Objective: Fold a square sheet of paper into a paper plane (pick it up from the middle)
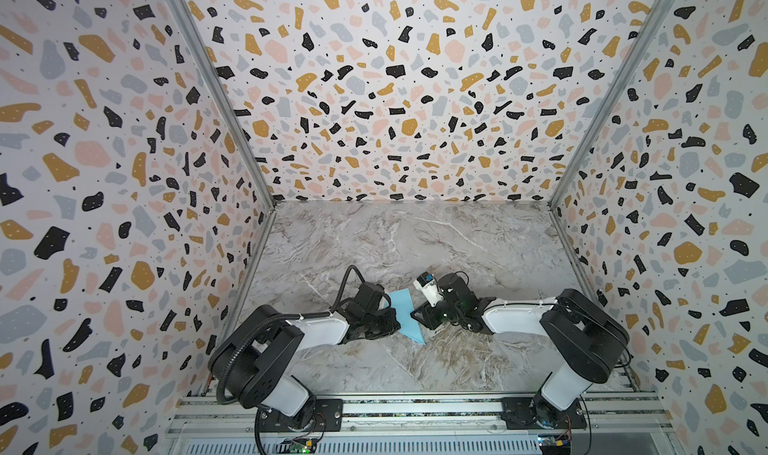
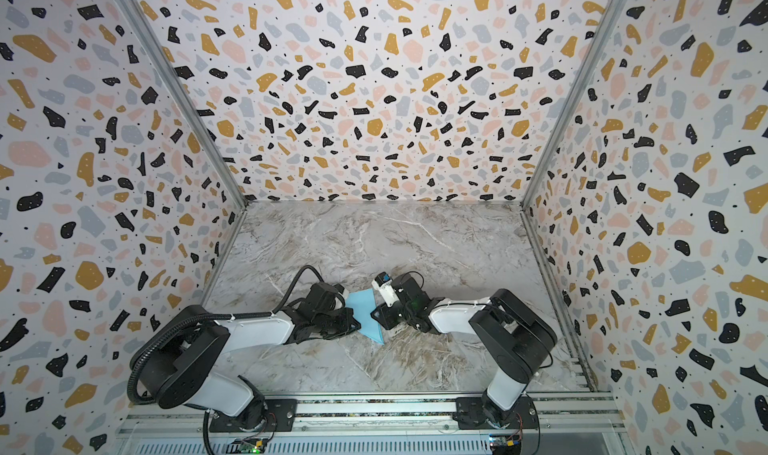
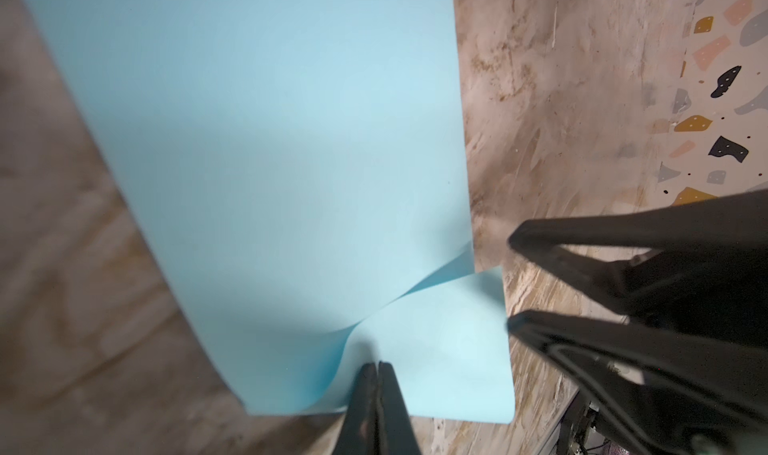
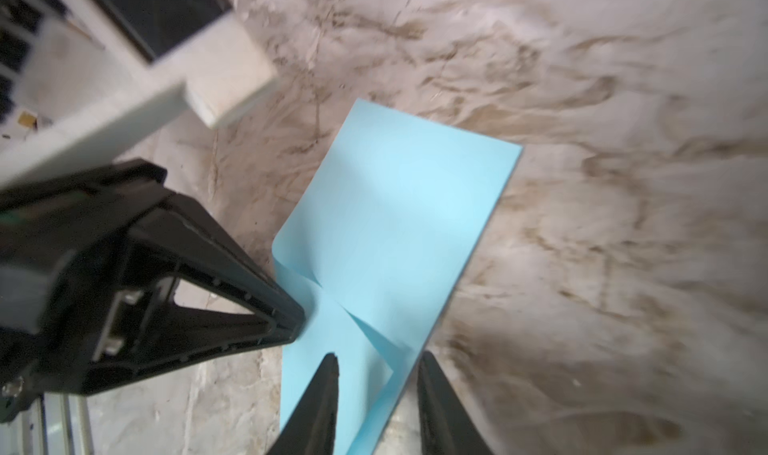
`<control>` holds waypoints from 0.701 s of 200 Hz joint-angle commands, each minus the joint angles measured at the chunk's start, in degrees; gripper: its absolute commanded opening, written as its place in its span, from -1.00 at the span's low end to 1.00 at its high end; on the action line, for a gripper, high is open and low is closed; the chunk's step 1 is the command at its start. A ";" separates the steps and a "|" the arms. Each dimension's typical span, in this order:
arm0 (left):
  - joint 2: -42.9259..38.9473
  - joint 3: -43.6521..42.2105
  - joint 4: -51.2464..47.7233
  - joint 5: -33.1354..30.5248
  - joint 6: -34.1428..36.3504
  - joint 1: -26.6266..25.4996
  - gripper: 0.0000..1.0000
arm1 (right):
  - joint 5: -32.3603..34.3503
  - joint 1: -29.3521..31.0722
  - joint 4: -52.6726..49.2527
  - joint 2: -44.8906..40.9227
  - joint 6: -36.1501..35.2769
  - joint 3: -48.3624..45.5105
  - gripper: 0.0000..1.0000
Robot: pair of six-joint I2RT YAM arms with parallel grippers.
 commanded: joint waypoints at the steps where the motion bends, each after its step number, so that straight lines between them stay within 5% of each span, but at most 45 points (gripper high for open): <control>1: 1.79 -0.15 -5.99 -4.07 1.16 -0.18 -0.97 | 1.61 -0.56 -7.67 -4.24 4.62 2.43 -0.18; 40: 1.63 -0.24 -6.61 -4.51 1.14 -0.18 -0.98 | -2.40 -0.51 -12.77 -8.34 12.35 1.86 -0.15; 79: 1.25 -0.22 -7.53 -5.03 1.41 -0.18 -0.99 | -6.64 3.58 -13.40 -8.50 19.55 1.76 -0.33; 140: 0.92 -0.31 -8.18 -5.44 2.12 -0.25 -0.99 | -4.27 7.32 -11.10 -2.54 28.03 3.59 -0.60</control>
